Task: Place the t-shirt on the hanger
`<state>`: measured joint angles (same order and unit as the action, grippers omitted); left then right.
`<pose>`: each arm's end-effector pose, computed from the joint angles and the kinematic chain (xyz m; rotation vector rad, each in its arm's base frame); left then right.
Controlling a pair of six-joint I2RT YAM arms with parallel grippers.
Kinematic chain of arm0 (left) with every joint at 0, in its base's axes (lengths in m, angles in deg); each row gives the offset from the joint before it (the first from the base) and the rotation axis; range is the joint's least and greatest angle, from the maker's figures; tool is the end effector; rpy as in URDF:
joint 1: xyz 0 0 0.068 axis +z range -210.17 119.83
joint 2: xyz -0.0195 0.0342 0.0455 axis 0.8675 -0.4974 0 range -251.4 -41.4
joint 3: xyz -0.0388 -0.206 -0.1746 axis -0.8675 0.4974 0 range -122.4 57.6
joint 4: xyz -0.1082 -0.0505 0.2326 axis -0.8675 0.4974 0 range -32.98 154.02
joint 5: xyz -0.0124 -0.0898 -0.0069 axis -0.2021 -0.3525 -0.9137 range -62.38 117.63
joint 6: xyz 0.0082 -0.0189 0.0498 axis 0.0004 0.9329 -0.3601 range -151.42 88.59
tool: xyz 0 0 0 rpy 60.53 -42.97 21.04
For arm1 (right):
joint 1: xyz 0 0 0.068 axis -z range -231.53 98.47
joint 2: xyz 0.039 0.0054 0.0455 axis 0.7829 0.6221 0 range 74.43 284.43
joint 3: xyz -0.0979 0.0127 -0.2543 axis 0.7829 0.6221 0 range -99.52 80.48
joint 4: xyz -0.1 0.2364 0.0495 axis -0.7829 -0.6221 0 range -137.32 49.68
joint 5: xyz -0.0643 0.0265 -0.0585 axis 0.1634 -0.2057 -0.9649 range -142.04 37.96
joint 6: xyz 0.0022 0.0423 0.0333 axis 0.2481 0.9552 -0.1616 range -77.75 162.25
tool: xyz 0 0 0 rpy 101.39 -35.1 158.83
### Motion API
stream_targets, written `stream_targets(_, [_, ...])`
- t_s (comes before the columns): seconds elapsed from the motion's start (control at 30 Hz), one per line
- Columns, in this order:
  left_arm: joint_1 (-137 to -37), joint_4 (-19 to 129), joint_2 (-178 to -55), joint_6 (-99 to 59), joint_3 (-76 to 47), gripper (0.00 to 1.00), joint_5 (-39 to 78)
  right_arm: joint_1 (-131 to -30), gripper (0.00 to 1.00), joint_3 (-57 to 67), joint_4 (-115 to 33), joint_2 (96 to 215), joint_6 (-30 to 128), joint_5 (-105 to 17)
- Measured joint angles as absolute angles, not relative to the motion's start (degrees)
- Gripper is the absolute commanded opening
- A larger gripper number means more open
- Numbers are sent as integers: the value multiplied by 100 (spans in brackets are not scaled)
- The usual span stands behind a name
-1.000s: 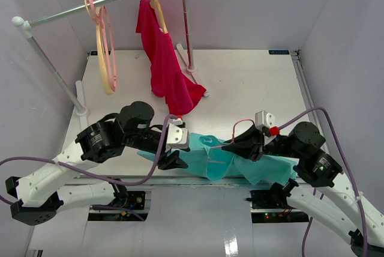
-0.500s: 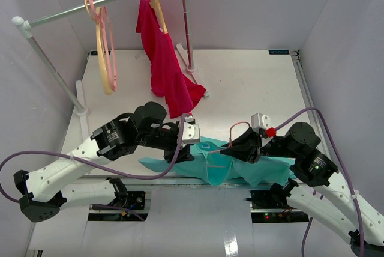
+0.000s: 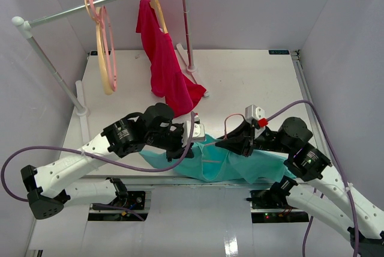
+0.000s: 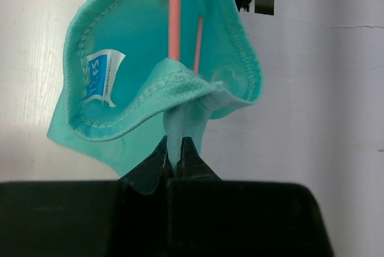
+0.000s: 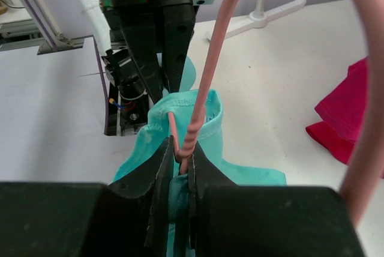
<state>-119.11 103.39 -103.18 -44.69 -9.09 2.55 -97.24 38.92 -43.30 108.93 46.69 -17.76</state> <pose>0.0973 -0.1908 0.3566 1.5890 1.7749 -0.9007 0.0843 0.1152 0.3601 -1.0217 1.2636 1.1331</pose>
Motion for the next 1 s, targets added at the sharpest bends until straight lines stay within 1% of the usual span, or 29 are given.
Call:
stream_targets(0.1, [-11923, 10280, -10257, -4337, -909, 0, 700, -9743, 21, 3878, -4359, 10901, 4728, -2226])
stream_targets(0.23, [-12027, 9934, -10062, -4130, -888, 0, 1320, -9842, 21, 3895, -4491, 10596, 4933, -2973])
stream_targets(0.3, [-12081, 9732, -9930, -4043, -879, 0, 1430, -9892, 23, 3932, -4490, 10381, 5028, -3225])
stream_targets(0.4, [-12092, 9765, -9640, -3891, -842, 0, 1602, -9869, 32, 3979, -4514, 10163, 5080, -3700])
stream_targets(0.43, [-12081, 9813, -9552, -3850, -840, 0, 1663, -9864, 33, 3988, -4524, 10136, 5062, -3816])
stream_targets(0.5, [-12067, 9930, -9395, -3775, -821, 0, 1805, -9839, 32, 3988, -4537, 10112, 5067, -4065])
stream_targets(0.53, [-12050, 10012, -9326, -3739, -809, 0, 1892, -9808, 30, 3988, -4553, 10117, 5056, -4206])
stream_targets(0.6, [-12019, 10068, -9229, -3703, -761, 0, 1987, -9770, 25, 3988, -4603, 10121, 5029, -4394])
stream_targets(0.67, [-11999, 10090, -9193, -3676, -695, 0, 2068, -9761, 17, 3988, -4653, 10124, 4987, -4503])
stream_targets(0.77, [-11996, 10153, -9196, -3651, -603, 0, 2146, -9761, 13, 3988, -4729, 10126, 4921, -4676])
stream_targets(0.8, [-11996, 10170, -9194, -3650, -572, 0, 2168, -9762, 14, 3988, -4765, 10124, 4921, -4752])
stream_targets(0.83, [-11996, 10191, -9192, -3650, -555, 0, 2188, -9764, 15, 3988, -4797, 10115, 4912, -4852])
stream_targets(0.93, [-11996, 10205, -9178, -3650, -551, 0, 2238, -9761, 29, 3974, -4871, 10098, 4880, -5038])
stream_targets(1.0, [-11996, 10202, -9158, -3639, -551, 0, 2290, -9761, 40, 3897, -4962, 10140, 4824, -5002])
